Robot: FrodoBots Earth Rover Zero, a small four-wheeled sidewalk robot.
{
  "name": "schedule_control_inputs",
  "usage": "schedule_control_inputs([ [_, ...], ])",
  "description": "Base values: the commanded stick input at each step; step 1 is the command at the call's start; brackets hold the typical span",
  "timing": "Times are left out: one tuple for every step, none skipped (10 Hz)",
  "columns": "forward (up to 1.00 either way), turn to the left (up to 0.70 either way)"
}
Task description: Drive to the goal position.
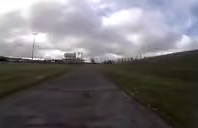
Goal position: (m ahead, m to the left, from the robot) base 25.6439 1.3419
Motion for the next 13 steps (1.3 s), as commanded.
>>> schedule_control_inputs([
  [1.0, 0.0],
  [1.0, 0.0],
  [1.0, 0.0],
  [1.0, 0.0],
  [1.0, 0.0],
  [1.0, 0.0],
  [1.0, 0.0],
  [1.0, 0.0],
  [1.0, 0.0],
  [1.0, 0.0],
  [1.0, 0.0],
  [1.0, 0.0],
  [1.0, 0.0],
])
